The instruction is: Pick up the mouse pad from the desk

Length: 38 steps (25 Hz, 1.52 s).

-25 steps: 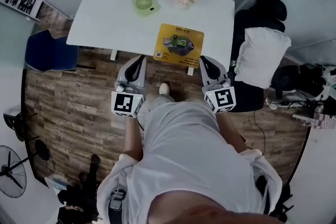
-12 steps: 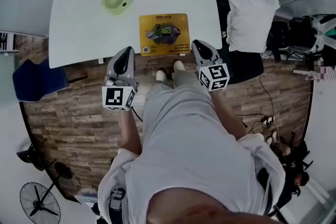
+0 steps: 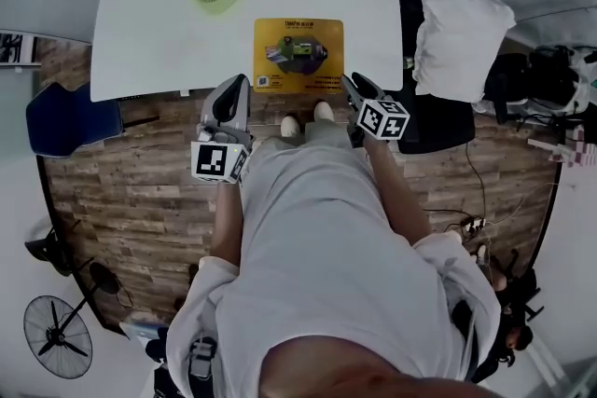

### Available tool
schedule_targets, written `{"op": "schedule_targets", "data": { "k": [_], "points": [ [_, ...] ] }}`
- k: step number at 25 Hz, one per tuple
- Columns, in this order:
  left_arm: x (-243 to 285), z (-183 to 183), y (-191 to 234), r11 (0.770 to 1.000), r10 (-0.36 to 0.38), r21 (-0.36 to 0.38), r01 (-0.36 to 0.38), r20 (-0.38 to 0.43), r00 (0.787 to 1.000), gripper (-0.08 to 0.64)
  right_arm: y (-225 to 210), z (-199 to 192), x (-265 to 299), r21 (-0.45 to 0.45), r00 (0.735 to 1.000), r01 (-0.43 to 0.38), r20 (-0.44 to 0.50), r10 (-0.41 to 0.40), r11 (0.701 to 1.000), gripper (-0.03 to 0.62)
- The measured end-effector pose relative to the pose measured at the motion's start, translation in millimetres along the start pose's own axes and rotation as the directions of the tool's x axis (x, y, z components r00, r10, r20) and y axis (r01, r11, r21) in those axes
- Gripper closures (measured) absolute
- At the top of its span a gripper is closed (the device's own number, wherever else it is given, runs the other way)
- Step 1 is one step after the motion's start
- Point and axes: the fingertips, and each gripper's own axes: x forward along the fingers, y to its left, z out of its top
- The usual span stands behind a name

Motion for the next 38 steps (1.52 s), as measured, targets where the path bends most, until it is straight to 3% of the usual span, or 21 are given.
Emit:
{"op": "schedule_targets", "data": {
  "k": [4,8,13,18,23,25,29,31,38],
  "points": [
    [0,-2,-5,1.000,0.007,-0.004,-0.007,-0.028,1.000,0.572,-29,-28,16,0.238,0.997,-0.003,-0.069,0.020,0.971,0.399],
    [-3,-9,0,1.000,0.026,-0.012,-0.027,-0.060,0.998,0.572,-51,-61,31,0.429,0.987,0.035,-0.159,0.038,0.903,0.376],
    [-5,-25,1,0.998,0.042,-0.037,-0.047,-0.112,0.993,0.572,-71,-102,41,0.628,0.970,0.100,-0.235,0.065,0.772,0.337],
    [0,-32,-3,0.999,0.033,-0.029,-0.038,-0.156,0.987,0.572,-84,-131,59,0.773,0.968,0.099,-0.221,0.120,0.627,0.325],
    [-1,-36,-4,0.999,0.030,-0.024,-0.035,-0.186,0.982,0.572,-86,-147,83,0.847,0.969,0.075,-0.187,0.163,0.527,0.331],
    [0,-37,-5,0.999,0.024,-0.030,-0.030,-0.185,0.982,0.572,-87,-146,89,0.856,0.968,0.063,-0.178,0.178,0.513,0.355],
    [0,-40,0,0.998,0.034,-0.050,-0.044,-0.177,0.984,0.572,-81,-146,93,0.849,0.957,0.067,-0.203,0.207,0.524,0.410],
    [2,-39,0,0.998,0.039,-0.051,-0.049,-0.175,0.984,0.572,-81,-149,88,0.847,0.949,0.087,-0.230,0.215,0.524,0.469],
    [2,-40,8,0.994,0.060,-0.080,-0.073,-0.150,0.987,0.572,-74,-147,79,0.803,0.942,0.096,-0.264,0.207,0.588,0.569]
  ]
}}
